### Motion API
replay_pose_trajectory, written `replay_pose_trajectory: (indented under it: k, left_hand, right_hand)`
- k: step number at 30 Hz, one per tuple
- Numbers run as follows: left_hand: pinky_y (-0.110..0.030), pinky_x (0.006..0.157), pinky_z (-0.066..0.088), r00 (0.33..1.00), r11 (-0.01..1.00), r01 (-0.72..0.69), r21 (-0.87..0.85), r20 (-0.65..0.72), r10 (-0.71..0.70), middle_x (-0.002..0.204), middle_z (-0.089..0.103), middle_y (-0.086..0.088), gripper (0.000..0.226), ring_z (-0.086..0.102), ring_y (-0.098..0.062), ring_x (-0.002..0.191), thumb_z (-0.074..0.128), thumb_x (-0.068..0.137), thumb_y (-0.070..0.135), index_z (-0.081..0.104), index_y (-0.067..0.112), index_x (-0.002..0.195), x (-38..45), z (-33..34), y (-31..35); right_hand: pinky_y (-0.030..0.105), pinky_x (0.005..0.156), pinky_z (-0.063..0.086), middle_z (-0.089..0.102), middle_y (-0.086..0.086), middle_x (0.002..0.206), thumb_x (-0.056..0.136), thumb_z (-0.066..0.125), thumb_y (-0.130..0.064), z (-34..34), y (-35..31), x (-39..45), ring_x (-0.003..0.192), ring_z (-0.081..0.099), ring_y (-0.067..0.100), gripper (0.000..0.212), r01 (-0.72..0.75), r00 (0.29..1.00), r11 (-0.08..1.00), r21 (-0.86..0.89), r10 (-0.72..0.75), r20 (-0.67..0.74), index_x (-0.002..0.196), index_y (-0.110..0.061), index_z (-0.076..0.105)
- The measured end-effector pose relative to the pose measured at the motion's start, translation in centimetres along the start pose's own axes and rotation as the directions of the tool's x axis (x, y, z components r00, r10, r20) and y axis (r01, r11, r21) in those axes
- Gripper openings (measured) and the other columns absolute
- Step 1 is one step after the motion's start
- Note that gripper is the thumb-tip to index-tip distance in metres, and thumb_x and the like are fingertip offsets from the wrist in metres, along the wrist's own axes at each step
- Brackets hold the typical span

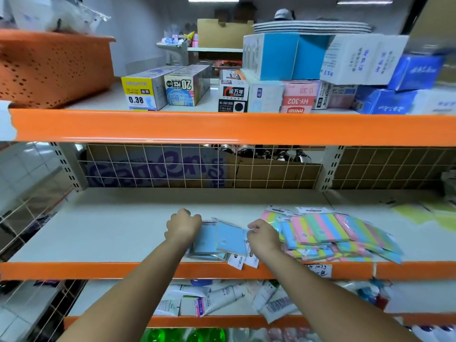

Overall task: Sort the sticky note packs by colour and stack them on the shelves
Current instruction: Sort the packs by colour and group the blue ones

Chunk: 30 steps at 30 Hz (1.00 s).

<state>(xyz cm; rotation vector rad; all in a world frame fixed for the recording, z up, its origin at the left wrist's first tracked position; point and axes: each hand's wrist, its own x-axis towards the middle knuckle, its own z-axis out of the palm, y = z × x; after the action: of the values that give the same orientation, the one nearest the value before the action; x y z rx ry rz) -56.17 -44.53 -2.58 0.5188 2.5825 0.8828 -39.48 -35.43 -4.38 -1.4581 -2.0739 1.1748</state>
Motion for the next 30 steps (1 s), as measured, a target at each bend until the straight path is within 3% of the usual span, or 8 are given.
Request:
replay_pose_trajectory:
  k: [3, 7, 9, 13, 18, 21, 24, 30]
  left_hand:
    - [-0.038, 0.094, 0.045, 0.995, 0.992, -0.087, -0.096, 0.044, 0.091, 0.112, 0.062, -0.010, 0.015, 0.054, -0.032, 0.106, 0.048, 0.089, 0.023, 0.055, 0.016, 0.100, -1.1, 0.8, 2.7]
    - [-0.027, 0.079, 0.040, 0.964, 0.964, -0.230, -0.131, 0.108, 0.244, 0.106, 0.061, -0.010, 0.020, 0.053, -0.026, 0.094, 0.047, 0.092, 0.016, 0.059, 0.008, 0.107, -3.8, 2.6, 6.5]
    - [-0.028, 0.077, 0.040, 0.946, 0.951, -0.276, -0.142, 0.133, 0.295, 0.105, 0.063, -0.012, 0.014, 0.053, -0.027, 0.091, 0.047, 0.093, 0.015, 0.058, 0.009, 0.100, -5.3, 3.6, 8.1]
    - [-0.027, 0.075, 0.039, 0.924, 0.933, -0.320, -0.166, 0.162, 0.346, 0.105, 0.067, -0.012, 0.016, 0.058, -0.029, 0.097, 0.048, 0.093, 0.014, 0.061, 0.008, 0.097, -7.5, 5.8, 10.9]
    - [-0.025, 0.066, 0.037, 0.906, 0.921, -0.338, -0.195, 0.197, 0.375, 0.097, 0.070, -0.011, 0.020, 0.051, -0.024, 0.077, 0.047, 0.090, 0.017, 0.065, 0.008, 0.090, -10.4, 9.0, 14.1]
    - [-0.026, 0.067, 0.040, 0.896, 0.916, -0.332, -0.224, 0.228, 0.381, 0.091, 0.071, -0.011, 0.018, 0.054, -0.024, 0.076, 0.048, 0.089, 0.017, 0.064, 0.011, 0.081, -12.7, 11.2, 16.2]
    - [-0.030, 0.071, 0.047, 0.881, 0.905, -0.322, -0.278, 0.261, 0.394, 0.085, 0.069, -0.017, 0.023, 0.060, -0.027, 0.075, 0.050, 0.089, 0.014, 0.057, 0.014, 0.067, -15.2, 14.0, 18.4]
    - [-0.037, 0.078, 0.052, 0.829, 0.893, -0.345, -0.290, 0.351, 0.435, 0.076, 0.067, -0.017, 0.027, 0.061, -0.026, 0.076, 0.049, 0.090, 0.009, 0.056, 0.014, 0.064, -21.0, 20.9, 23.7]
  right_hand:
    - [0.026, 0.065, 0.046, 0.062, 0.004, 0.110, 0.093, 0.045, -0.009, -1.9, 0.1, -0.3, 0.078, 0.056, 0.020, 0.029, 0.020, 1.000, 0.999, 0.047, -0.019, -0.021, 0.117, -0.016, 0.061]
    - [0.028, 0.072, 0.047, 0.066, 0.004, 0.111, 0.091, 0.047, -0.012, -4.9, 0.8, -0.4, 0.091, 0.063, 0.025, 0.023, 0.031, 0.998, 0.997, 0.073, -0.027, -0.055, 0.106, -0.022, 0.061]
    - [0.026, 0.070, 0.047, 0.066, 0.003, 0.110, 0.091, 0.048, -0.013, -6.5, 1.4, -0.4, 0.092, 0.064, 0.026, 0.022, 0.031, 0.996, 0.997, 0.074, -0.024, -0.089, 0.103, -0.025, 0.062]
    - [0.035, 0.076, 0.055, 0.068, 0.003, 0.107, 0.090, 0.050, -0.014, -9.6, 2.7, -0.4, 0.090, 0.066, 0.029, 0.017, 0.027, 0.991, 0.993, 0.113, -0.011, -0.136, 0.088, -0.029, 0.058]
    - [0.039, 0.080, 0.056, 0.069, 0.002, 0.104, 0.089, 0.052, -0.013, -14.3, 5.3, -0.3, 0.089, 0.066, 0.029, 0.017, 0.036, 0.984, 0.993, 0.112, -0.015, -0.177, 0.089, -0.029, 0.059]
    - [0.031, 0.082, 0.052, 0.068, 0.002, 0.107, 0.089, 0.053, -0.015, -17.4, 7.5, -0.3, 0.095, 0.064, 0.027, 0.018, 0.030, 0.980, 0.997, 0.070, -0.015, -0.197, 0.098, -0.026, 0.064]
    - [0.033, 0.083, 0.053, 0.070, 0.002, 0.106, 0.088, 0.054, -0.015, -20.7, 9.9, -0.5, 0.095, 0.066, 0.028, 0.017, 0.021, 0.975, 0.996, 0.089, -0.001, -0.224, 0.093, -0.028, 0.064]
    - [0.030, 0.085, 0.051, 0.069, 0.005, 0.107, 0.089, 0.059, -0.016, -28.7, 15.7, -0.9, 0.098, 0.064, 0.029, 0.012, -0.008, 0.962, 0.996, 0.084, 0.030, -0.270, 0.094, -0.025, 0.066]
